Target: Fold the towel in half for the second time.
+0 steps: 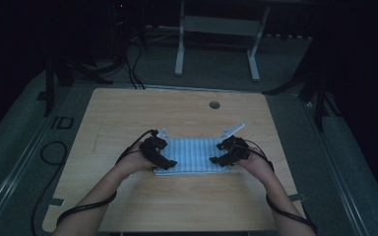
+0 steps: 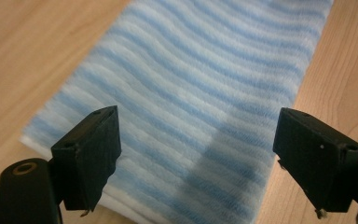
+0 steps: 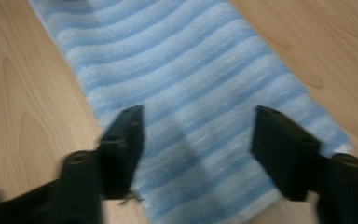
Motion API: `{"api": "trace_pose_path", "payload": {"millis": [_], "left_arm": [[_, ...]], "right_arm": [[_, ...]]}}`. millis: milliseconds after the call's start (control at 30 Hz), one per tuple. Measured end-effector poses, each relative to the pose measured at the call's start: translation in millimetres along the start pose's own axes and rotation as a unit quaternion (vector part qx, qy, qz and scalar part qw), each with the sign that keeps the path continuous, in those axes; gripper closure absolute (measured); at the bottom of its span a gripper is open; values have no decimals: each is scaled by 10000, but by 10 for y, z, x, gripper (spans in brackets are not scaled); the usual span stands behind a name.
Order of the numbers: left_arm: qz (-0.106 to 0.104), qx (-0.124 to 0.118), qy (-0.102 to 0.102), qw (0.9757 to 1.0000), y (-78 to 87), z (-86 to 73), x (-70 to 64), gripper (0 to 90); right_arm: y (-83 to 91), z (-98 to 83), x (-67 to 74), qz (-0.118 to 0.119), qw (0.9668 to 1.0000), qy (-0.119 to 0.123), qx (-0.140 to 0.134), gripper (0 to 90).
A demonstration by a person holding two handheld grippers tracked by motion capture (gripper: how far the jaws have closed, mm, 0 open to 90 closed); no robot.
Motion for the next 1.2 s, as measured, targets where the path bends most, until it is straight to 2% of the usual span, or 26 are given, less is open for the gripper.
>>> {"api": "trace_pose_path", "payload": {"millis": [33, 67, 100, 167, 267, 333, 400, 433, 467, 633, 667, 700, 767, 900, 1100, 1167, 1200], "left_arm": [[103, -57, 50, 9999, -22, -13, 7, 135], [103, -57, 50, 9999, -22, -13, 7, 94], [115, -89, 74, 9999, -27, -16, 9, 94], [165, -189, 134, 9996, -29, -29, 24, 58], [463, -410, 241, 9978, -3, -63, 52, 25], [540, -579, 311, 9964, 25, -96, 63, 25], [538, -692, 405, 9953, 47, -138, 77, 25], [467, -757, 440, 9951, 61, -175, 85, 25], [456, -811, 469, 9946, 72, -209, 94, 25], [414, -1038, 547, 9922, 133, -402, 135, 26], [414, -1038, 547, 9922, 133, -402, 135, 26], [419, -1143, 559, 9910, 168, -516, 148, 26], [539, -1271, 533, 9890, 206, -604, 156, 26], [540, -1339, 683, 9872, 289, -782, 189, 26], [651, -1404, 898, 9839, 362, -1087, 215, 26], [630, -1385, 951, 9838, 379, -1185, 222, 26], [650, -1422, 989, 9827, 386, -1230, 226, 27]], "right_arm": [[-3, -4, 4, -30, 10000, -10, -51, 265], [-3, -4, 4, -30, 10000, -10, -51, 265], [2, -14, 1, -22, 9997, -113, -213, 227], [5, -29, -2, 2, 9993, -173, -317, 195], [7, -67, -21, -79, 9982, -285, -515, 157], [-6, -108, -32, -246, 9978, -326, -515, 149], [-3, -151, -42, -216, 9968, -423, -644, 142], [-2, -169, -47, -218, 9963, -456, -689, 142], [6, -200, -59, -301, 9955, -502, -751, 142], [59, -363, -108, -455, 9926, -654, -912, 141], [59, -363, -108, -455, 9926, -654, -912, 141], [70, -392, -118, -459, 9922, -674, -946, 141], [124, -538, -161, -656, 9885, -772, -1125, 140], [170, -733, -196, -843, 9846, -899, -1238, 138], [165, -1042, -200, -905, 9837, -1053, -1139, 137], [179, -1130, -203, -937, 9820, -1137, -1181, 137], [189, -1170, -203, -938, 9810, -1182, -1218, 137]]}}
Point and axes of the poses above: each handheld gripper's, and its own axes: y roughly backward along the jaws, z roughly out of its top, x roughly to its left, the point moved 4 cm from there along -y, roughly forward along the jaws, and after that the axes turned 11 degrees about x, right-handed, at the moved point
